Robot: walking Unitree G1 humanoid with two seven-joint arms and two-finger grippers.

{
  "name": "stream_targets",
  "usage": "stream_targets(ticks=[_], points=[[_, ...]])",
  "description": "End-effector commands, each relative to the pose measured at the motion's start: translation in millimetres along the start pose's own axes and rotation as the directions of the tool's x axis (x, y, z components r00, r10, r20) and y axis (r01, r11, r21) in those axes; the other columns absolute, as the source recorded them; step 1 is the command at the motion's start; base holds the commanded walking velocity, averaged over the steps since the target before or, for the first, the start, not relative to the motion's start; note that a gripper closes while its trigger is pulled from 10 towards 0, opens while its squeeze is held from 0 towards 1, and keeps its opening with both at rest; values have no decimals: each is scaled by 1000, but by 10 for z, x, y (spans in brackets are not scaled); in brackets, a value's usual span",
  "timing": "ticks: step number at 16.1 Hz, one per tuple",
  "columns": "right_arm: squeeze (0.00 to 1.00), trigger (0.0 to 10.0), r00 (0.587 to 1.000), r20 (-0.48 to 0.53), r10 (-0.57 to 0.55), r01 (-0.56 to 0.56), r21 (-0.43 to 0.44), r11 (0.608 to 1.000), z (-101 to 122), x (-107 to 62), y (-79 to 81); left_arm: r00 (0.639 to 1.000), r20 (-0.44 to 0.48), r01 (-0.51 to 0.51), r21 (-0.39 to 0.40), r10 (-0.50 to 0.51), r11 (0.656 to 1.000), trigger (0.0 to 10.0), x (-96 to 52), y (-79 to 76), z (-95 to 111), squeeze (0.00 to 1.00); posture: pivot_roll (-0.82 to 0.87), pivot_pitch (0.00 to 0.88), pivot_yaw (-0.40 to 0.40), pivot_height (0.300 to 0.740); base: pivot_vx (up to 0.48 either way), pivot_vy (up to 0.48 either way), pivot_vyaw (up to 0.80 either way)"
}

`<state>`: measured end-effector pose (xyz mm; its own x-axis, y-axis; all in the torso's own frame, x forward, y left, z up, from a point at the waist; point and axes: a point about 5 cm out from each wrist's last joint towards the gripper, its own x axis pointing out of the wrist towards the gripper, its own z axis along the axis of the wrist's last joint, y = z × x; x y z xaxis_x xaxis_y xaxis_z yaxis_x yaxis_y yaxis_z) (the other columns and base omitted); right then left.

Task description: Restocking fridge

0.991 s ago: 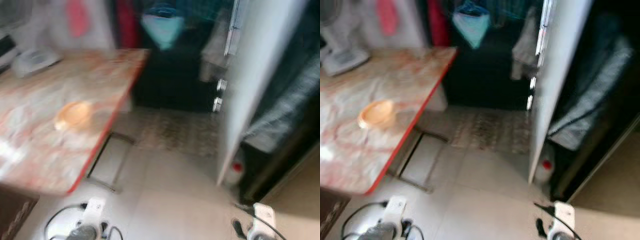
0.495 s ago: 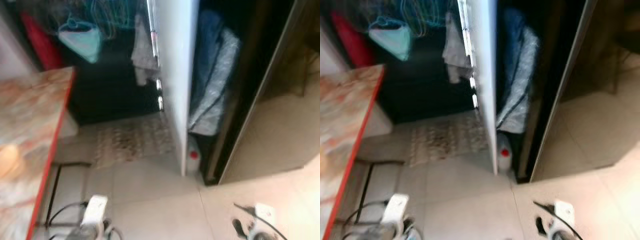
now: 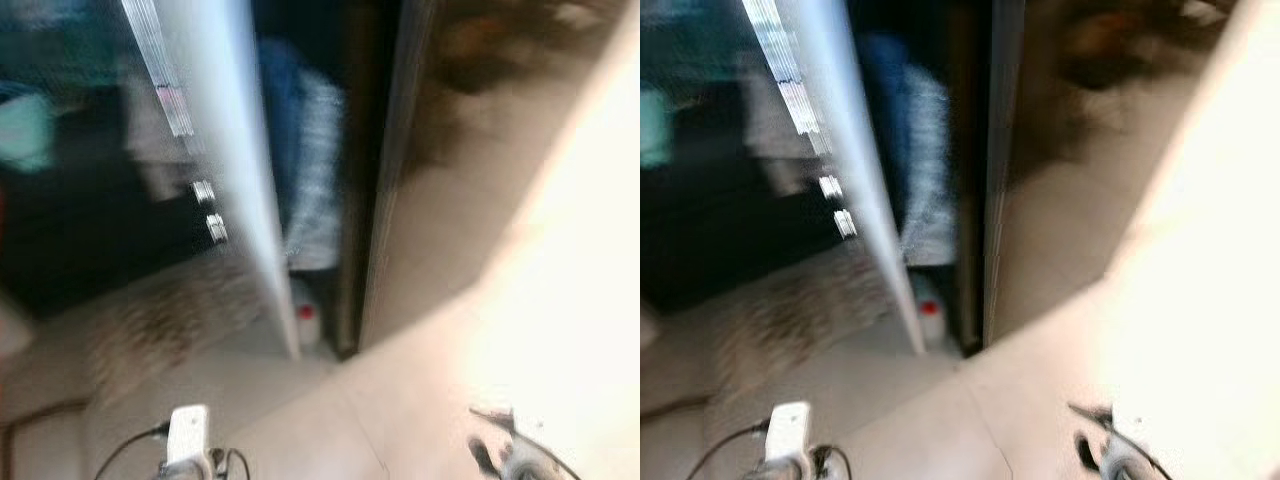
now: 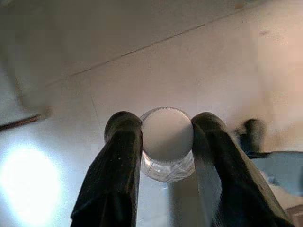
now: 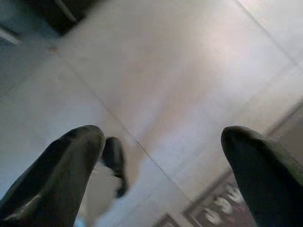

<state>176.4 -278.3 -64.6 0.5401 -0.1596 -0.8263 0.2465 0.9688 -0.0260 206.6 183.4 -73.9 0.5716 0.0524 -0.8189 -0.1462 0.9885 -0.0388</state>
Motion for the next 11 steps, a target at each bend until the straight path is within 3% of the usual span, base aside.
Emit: stream_targets(ticks=[1,2,6,11], points=[[0,10000,1000,2,3,-3,-33,999,23,-5,-27,1000,-16,-16,-11,15,1000,10000,-5,21,-49,0,-190,35,-10,740,0,0,-725],[0,10000,1000,-2,-1,1,-54,999,22,-14,-64,1000,-21,-13,-22,12,1000,10000,-5,-12,-71,0,-181,27,-21,740,0,0,-712],[0,10000,1000,5,9,-8,-33,999,7,-8,-28,1000,-22,-14,-31,14,999,10000,-8,14,-76,0,-186,0,9,740,0,0,0],[0,10000,1000,0,23,-23,-9,1000,-29,6,55,999,-28,-20,14,20,1000,10000,-12,90,-65,0,-185,0,42,740,0,102,0]])
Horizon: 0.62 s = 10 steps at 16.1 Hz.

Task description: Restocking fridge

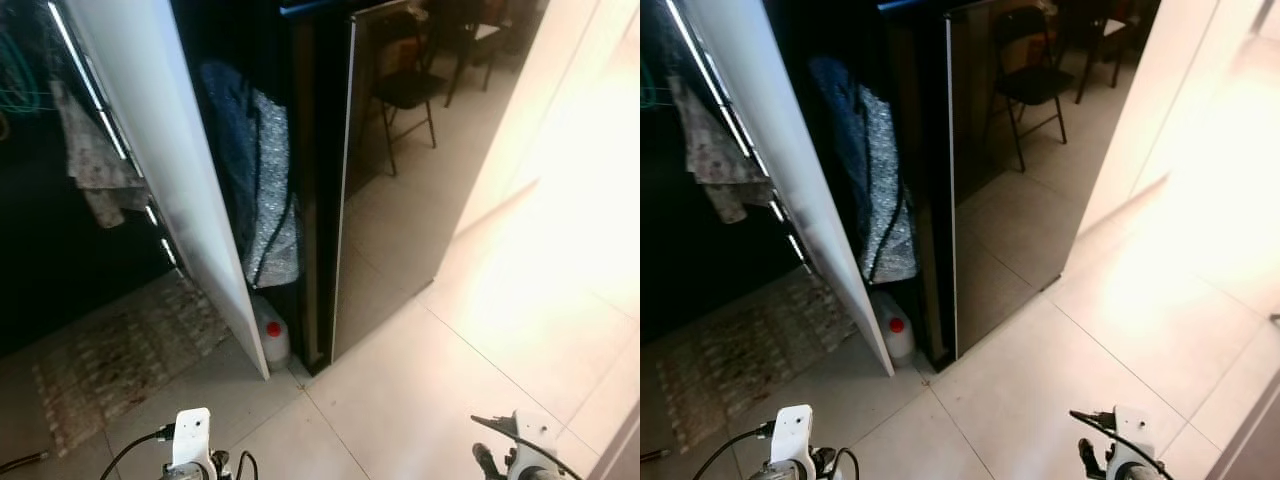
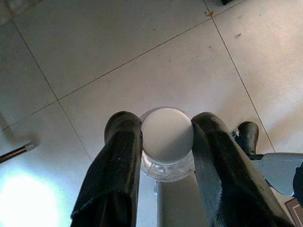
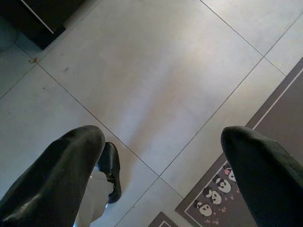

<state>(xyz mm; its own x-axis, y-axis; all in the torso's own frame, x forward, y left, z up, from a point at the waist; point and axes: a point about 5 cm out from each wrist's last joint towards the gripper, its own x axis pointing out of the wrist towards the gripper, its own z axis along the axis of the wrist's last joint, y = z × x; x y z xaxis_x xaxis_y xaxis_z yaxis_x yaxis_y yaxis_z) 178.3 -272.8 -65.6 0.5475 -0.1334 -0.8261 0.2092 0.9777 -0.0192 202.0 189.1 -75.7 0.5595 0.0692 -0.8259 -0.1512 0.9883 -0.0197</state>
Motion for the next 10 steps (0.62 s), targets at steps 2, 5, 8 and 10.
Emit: stream_targets(ticks=[2,5,8,10], points=[[0,10000,1000,-2,-4,4,17,1000,-32,-3,1,1000,-20,3,14,-3,1000,10000,-3,28,-28,0,-182,0,43,740,0,210,0],[0,10000,1000,-2,-22,22,26,999,-30,-2,-5,1000,-21,10,21,-10,1000,10000,-3,30,-21,0,-180,0,47,740,0,423,0],[0,10000,1000,-10,-25,25,17,1000,-16,1,-6,1000,-17,13,25,-13,1000,10000,0,29,4,0,-180,6,52,740,0,421,-513],[0,10000,1000,-8,-28,28,20,999,-4,2,-6,1000,-14,15,26,-15,1000,10000,1,27,18,0,-177,17,56,740,0,420,-750]])
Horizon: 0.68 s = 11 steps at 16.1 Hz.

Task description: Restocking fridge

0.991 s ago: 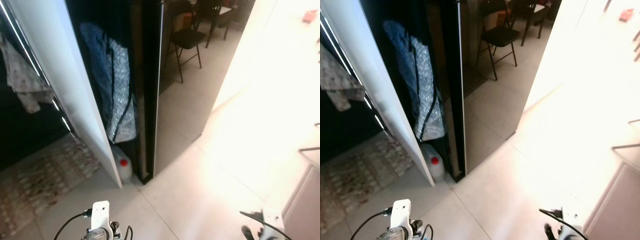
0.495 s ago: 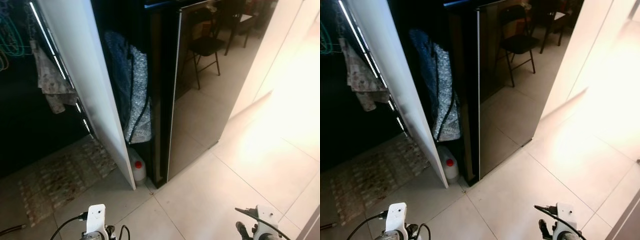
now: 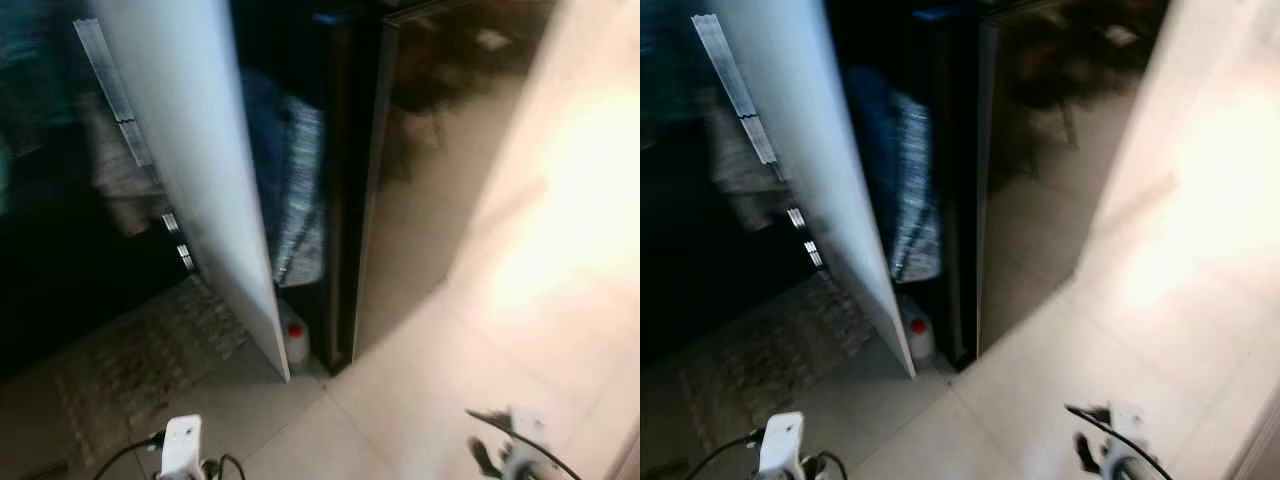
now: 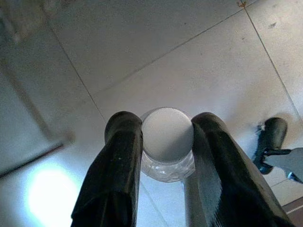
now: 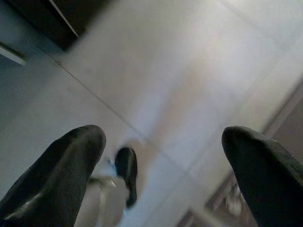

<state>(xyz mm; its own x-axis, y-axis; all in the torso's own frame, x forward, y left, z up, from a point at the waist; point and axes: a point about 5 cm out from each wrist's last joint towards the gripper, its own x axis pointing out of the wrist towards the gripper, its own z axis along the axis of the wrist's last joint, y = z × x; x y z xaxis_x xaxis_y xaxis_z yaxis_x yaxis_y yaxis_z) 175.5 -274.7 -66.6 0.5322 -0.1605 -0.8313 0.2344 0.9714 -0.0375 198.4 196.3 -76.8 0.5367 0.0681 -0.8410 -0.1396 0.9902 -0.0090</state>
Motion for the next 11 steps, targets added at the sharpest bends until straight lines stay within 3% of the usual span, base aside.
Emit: stream_targets(ticks=[1,6,11], points=[[0,10000,1000,12,0,0,14,1000,32,6,19,1000,15,20,11,-20,1000,10000,6,-52,51,0,-177,17,56,740,0,416,0],[0,10000,1000,16,-6,6,16,1000,47,10,29,999,16,29,17,-29,999,10000,7,-43,71,0,-169,36,65,740,0,418,0],[0,10000,1000,11,-8,8,9,1000,48,12,36,999,14,38,26,-39,999,10000,6,-35,82,0,-167,44,72,740,0,418,-716]])
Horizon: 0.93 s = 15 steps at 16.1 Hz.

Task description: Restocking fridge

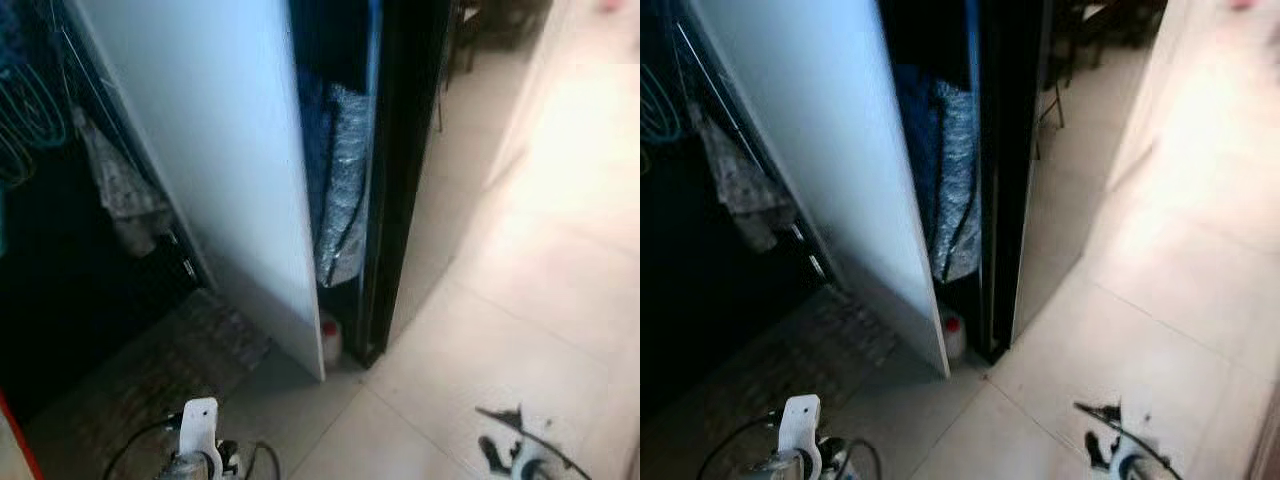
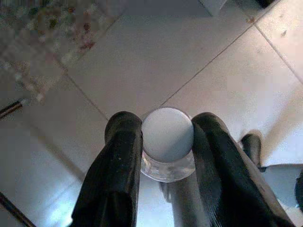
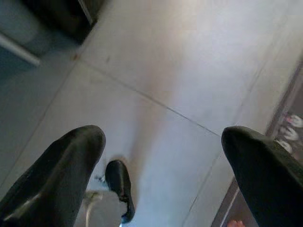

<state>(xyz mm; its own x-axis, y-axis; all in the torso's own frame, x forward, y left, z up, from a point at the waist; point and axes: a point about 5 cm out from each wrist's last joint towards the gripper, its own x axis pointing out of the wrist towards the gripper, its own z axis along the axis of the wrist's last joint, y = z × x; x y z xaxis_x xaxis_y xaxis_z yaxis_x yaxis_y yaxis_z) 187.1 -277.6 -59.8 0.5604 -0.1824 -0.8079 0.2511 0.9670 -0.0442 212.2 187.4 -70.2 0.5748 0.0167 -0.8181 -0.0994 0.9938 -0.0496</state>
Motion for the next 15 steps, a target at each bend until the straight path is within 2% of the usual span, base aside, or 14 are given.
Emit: stream_targets(ticks=[1,4,5,15], points=[[0,10000,1000,-29,7,-7,-2,1000,-88,-1,39,1000,-23,-15,15,15,1000,10000,-13,73,-57,0,-167,42,72,740,0,416,-706],[0,10000,1000,-30,7,-7,-7,1000,-85,0,39,1000,-22,-9,18,10,1000,10000,-12,72,-53,0,-166,46,74,740,0,416,-700],[0,10000,1000,-26,9,-9,-1,1000,-82,0,44,1000,-19,-8,19,9,1000,10000,-12,73,-48,0,-167,47,75,740,0,0,-625],[0,10000,1000,-12,15,-15,13,1000,-83,0,54,1000,-19,-17,12,17,1000,10000,-14,82,-55,0,-164,39,75,740,0,0,0]])
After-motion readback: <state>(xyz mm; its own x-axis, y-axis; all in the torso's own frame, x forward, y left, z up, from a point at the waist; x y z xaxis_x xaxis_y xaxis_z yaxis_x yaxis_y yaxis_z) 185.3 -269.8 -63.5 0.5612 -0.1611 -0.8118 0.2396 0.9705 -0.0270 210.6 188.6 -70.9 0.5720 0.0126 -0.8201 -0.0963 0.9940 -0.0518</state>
